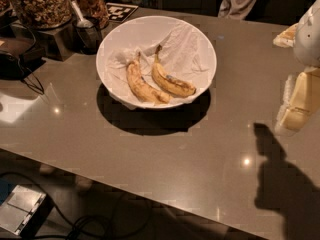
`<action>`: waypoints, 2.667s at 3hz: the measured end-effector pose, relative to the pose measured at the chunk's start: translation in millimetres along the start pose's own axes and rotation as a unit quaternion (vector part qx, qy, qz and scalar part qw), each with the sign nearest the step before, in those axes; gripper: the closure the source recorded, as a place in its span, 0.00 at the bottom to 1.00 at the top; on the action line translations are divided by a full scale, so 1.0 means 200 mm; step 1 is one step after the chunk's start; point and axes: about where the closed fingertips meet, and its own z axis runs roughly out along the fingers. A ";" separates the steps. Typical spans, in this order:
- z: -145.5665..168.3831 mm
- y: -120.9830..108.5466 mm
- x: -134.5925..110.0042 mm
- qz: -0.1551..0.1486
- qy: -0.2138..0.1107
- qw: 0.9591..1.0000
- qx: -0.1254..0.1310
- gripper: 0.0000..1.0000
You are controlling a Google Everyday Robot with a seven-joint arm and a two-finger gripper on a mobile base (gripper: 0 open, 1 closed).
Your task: Pick banana from white bowl
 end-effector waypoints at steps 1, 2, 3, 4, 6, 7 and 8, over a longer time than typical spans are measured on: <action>0.00 0.00 0.00 0.000 0.000 1.000 0.000 0.00; 0.00 -0.01 -0.01 0.004 0.006 1.000 -0.004 0.00; 0.06 -0.03 -0.06 0.002 0.028 0.999 -0.022 0.00; 0.16 -0.04 -0.10 -0.019 0.042 0.998 -0.053 0.00; 0.32 -0.25 -0.38 -0.004 0.034 0.996 -0.082 0.00; 0.32 -0.28 -0.44 -0.011 0.020 0.997 -0.069 0.00; 0.36 -0.31 -0.47 0.020 0.004 0.998 -0.064 0.00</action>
Offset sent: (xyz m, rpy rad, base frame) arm 0.0029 0.0034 -0.0040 -0.0194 0.0528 -0.0216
